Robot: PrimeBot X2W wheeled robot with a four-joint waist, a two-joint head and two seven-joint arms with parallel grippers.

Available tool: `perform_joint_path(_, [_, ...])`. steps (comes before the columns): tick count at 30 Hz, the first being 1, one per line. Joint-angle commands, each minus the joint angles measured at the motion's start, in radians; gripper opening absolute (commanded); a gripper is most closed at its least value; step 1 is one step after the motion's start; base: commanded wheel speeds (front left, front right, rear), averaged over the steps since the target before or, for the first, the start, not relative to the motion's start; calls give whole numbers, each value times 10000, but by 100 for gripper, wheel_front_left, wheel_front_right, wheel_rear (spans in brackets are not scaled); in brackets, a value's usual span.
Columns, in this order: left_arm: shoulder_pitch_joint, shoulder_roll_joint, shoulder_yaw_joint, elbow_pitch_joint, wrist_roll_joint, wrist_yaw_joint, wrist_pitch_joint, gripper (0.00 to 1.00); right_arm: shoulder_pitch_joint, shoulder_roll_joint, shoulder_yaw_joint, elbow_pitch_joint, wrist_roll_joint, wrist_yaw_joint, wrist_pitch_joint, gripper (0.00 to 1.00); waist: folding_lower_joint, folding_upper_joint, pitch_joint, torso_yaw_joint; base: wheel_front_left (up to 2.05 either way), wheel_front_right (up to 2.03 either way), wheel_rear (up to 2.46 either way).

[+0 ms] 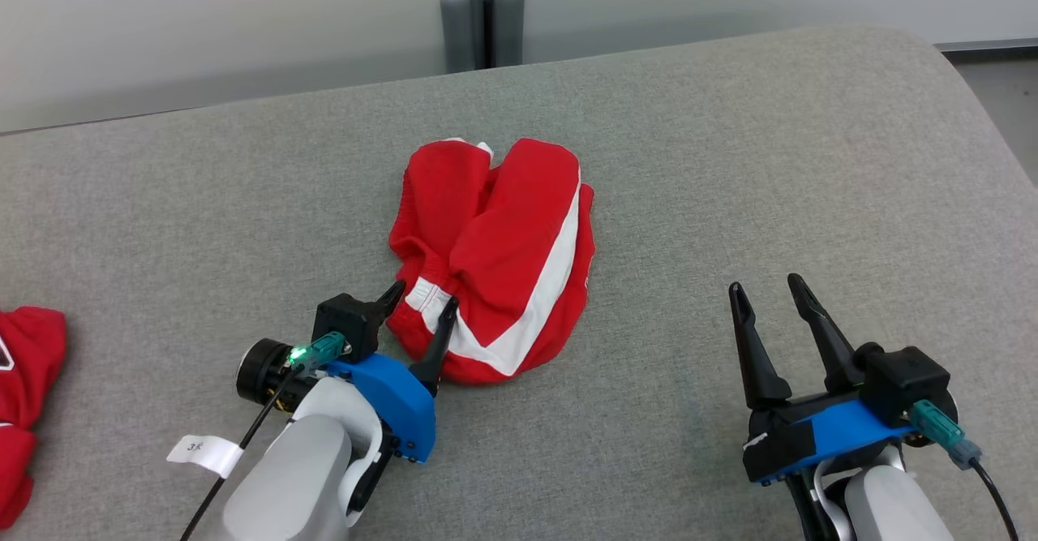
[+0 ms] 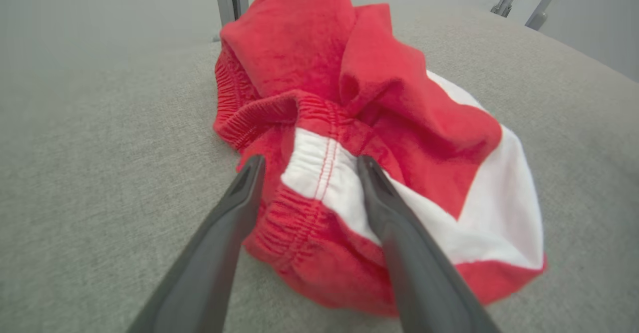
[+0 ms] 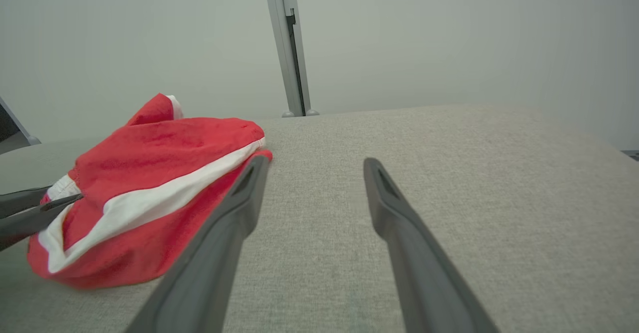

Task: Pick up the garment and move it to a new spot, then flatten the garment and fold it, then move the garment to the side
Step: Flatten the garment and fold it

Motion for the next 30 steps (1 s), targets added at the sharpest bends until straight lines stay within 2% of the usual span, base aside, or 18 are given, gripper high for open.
perform_joint_path(1, [-242,35,-139,244,-109,-7,-36,100,-123,-37,4,-20,79,5,-50,100,-1,-1,21,-59,0,0,0])
perform_joint_path(4, [-475,25,-412,753,-317,-7,-89,100,-123,-37,32,-41,110,5,-51,100,-1,-1,51,-181,0,0,0])
perform_joint_path(5, [-550,14,-506,880,-379,-7,-133,89,-123,-39,12,-49,118,5,-52,100,-1,-1,57,-208,0,0,0])
perform_joint_path(6, [-607,9,-603,1003,-456,-7,-181,62,-116,-37,7,-64,123,5,-52,100,-1,-1,58,-236,0,0,0])
perform_joint_path(7, [-645,2,-664,1109,-519,-7,-242,28,-102,-36,-3,-77,122,5,-52,100,-1,-1,56,-254,0,0,0])
perform_joint_path(8, [-683,-5,-740,1213,-595,-8,-305,0,-82,-37,-25,-83,120,5,-52,100,-1,-1,51,-263,0,0,0])
perform_joint_path(13, [-805,50,-734,1454,-812,-6,-969,0,120,-36,-169,-83,52,5,-51,100,-1,-1,-90,-105,0,0,0])
perform_joint_path(18, [-200,57,-430,996,-783,205,-1276,0,306,-39,-186,-47,7,5,-47,100,-1,-1,-343,311,0,0,0])
perform_joint_path(30, [2977,383,1105,-2083,-772,1124,-1313,0,441,-39,-261,110,-89,5,-45,100,-1,-1,-662,1193,0,0,0])
